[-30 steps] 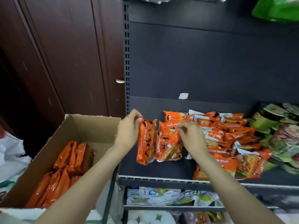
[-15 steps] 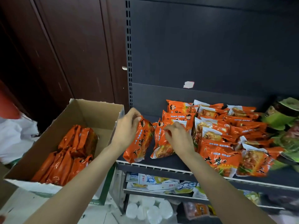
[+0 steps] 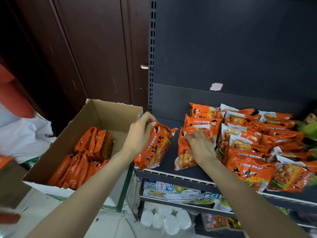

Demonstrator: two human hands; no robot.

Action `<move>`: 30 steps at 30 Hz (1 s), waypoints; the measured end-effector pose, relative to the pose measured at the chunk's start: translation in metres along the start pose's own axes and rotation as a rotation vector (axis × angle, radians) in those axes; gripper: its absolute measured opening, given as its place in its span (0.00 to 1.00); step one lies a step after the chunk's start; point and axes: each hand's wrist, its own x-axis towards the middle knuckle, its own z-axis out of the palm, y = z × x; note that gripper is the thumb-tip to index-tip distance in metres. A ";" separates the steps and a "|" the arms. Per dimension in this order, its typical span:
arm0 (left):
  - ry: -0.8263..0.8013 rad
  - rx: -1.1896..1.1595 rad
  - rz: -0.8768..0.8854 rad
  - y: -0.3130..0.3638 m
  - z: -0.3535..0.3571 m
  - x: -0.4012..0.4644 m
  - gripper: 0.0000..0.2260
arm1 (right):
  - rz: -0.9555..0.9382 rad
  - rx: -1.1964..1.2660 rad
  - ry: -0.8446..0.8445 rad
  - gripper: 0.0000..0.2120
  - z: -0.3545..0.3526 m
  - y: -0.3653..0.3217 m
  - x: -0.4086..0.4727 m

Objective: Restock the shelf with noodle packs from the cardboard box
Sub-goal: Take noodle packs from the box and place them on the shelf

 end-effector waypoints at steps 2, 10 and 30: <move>0.003 -0.043 0.004 -0.002 -0.001 0.000 0.04 | 0.097 0.028 0.051 0.28 0.003 -0.001 0.005; -0.086 -0.169 -0.060 -0.007 0.013 0.002 0.05 | 0.065 0.329 -0.001 0.34 0.020 0.013 0.013; -0.319 -0.072 -0.175 -0.014 0.105 0.010 0.04 | 0.125 0.105 0.129 0.24 0.003 0.052 -0.030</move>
